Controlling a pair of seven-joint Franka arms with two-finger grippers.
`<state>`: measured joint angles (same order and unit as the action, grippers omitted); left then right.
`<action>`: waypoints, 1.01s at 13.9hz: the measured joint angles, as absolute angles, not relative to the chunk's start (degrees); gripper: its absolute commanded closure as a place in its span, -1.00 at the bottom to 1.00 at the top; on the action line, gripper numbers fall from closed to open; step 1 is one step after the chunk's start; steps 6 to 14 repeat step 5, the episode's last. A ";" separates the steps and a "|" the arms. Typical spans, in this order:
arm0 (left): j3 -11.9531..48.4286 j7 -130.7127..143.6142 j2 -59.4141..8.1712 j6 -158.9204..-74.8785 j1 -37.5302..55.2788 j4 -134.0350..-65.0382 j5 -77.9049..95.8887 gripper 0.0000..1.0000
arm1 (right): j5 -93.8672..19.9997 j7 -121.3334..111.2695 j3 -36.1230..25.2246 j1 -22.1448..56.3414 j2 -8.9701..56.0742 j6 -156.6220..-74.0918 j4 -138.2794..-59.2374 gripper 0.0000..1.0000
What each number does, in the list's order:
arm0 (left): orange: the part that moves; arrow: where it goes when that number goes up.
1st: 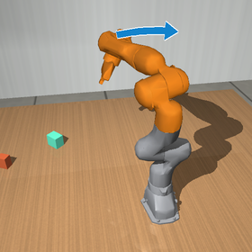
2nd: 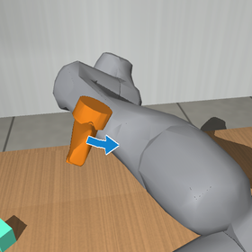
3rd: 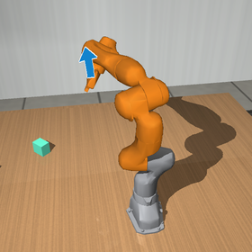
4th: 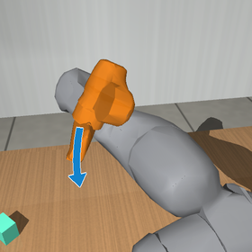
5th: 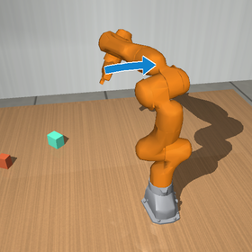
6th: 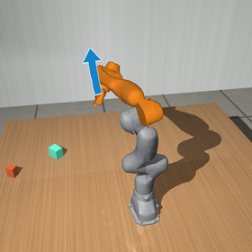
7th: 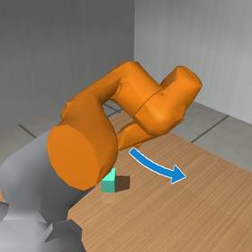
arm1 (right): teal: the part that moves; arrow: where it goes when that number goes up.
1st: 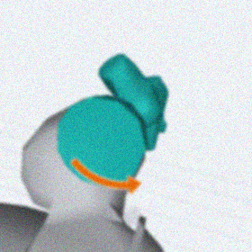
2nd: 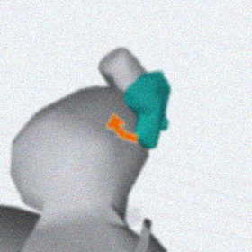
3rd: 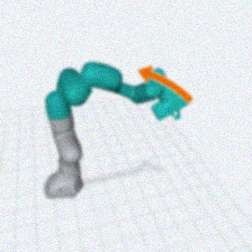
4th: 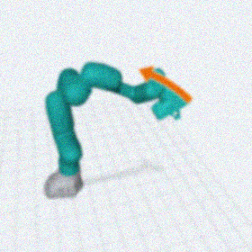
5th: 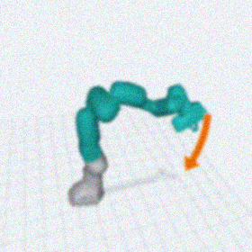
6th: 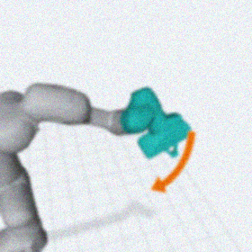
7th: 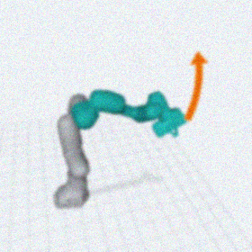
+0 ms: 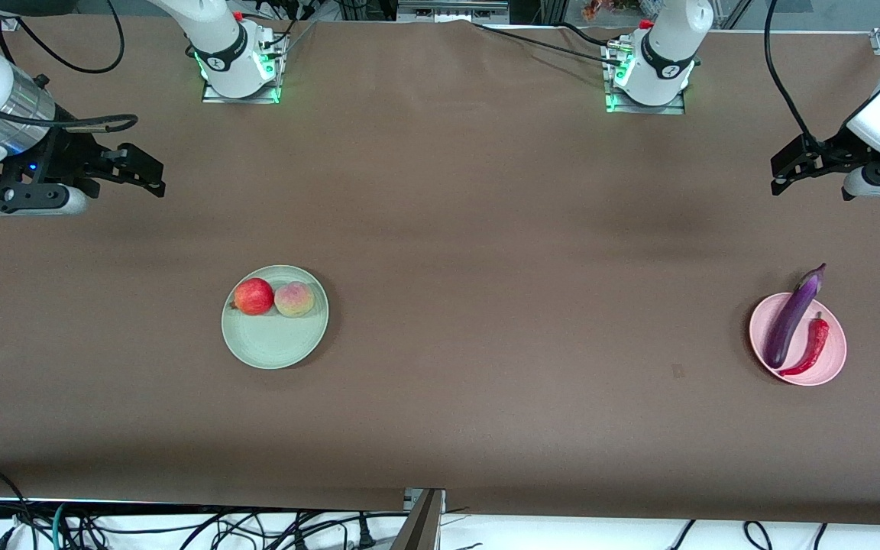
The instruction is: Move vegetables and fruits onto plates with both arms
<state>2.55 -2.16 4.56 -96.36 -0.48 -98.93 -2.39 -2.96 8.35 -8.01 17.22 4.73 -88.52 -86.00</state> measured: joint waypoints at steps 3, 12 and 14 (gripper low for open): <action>2.56 -2.16 4.56 -96.13 -0.48 -98.93 -2.39 -1.00 | -2.92 6.30 -8.12 17.10 4.73 -88.52 -85.81 -0.99; 2.63 -2.16 4.56 -96.07 -0.48 -98.93 -2.39 -1.00 | -2.92 5.96 -8.13 17.10 4.74 -88.52 -85.75 -0.99; 2.63 -2.16 4.56 -96.07 -0.48 -98.93 -2.39 -1.00 | -2.92 5.96 -8.13 17.10 4.74 -88.52 -85.75 -0.99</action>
